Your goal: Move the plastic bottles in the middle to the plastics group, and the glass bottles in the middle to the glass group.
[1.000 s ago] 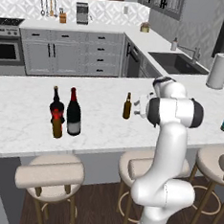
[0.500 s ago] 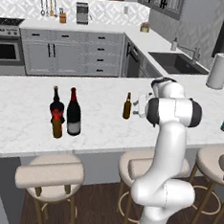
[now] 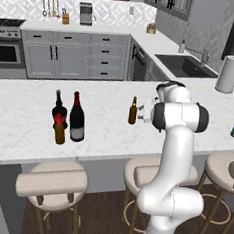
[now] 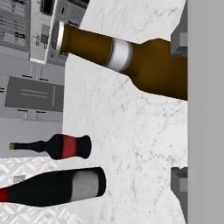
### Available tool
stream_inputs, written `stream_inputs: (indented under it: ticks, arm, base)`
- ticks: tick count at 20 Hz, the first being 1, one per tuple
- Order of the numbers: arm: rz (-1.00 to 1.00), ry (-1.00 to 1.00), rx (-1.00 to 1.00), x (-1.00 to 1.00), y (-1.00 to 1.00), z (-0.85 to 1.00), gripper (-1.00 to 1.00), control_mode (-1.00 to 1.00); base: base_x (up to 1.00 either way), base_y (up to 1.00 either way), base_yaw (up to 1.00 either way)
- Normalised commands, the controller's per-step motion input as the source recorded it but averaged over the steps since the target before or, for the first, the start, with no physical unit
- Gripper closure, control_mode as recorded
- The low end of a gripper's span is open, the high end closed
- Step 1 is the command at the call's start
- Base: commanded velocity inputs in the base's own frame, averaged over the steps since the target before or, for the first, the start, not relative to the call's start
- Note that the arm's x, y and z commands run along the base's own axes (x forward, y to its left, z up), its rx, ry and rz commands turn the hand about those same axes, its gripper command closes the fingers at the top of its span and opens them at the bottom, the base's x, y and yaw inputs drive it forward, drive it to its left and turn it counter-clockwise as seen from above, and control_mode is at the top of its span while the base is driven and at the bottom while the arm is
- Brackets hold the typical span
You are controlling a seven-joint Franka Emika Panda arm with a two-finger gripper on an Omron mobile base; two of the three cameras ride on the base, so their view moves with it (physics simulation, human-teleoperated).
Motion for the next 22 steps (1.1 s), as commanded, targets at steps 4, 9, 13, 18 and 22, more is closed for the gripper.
stream_inputs:
  ticks: [4, 9, 13, 18, 22]
  arm:
    - [-0.02, 0.00, 0.00, 0.15, -0.11, -0.08, -1.00, -1.00]
    - [-0.02, 0.00, 0.00, 0.16, -0.15, -0.09, -1.00, -1.00]
    - [-0.01, 0.00, 0.00, 0.17, -0.01, -0.10, -1.00, -1.00]
    - [-0.01, 0.00, 0.00, 0.16, 0.00, -0.06, -1.00, -1.00]
    - [-0.01, 0.00, 0.00, 0.00, 0.08, 0.00, -1.00, -1.00]
  base:
    - [0.00, 0.00, 0.00]
    - [0.00, 0.00, 0.00]
    - [0.00, 0.00, 0.00]
    - [0.00, 0.00, 0.00]
    - [0.00, 0.00, 0.00]
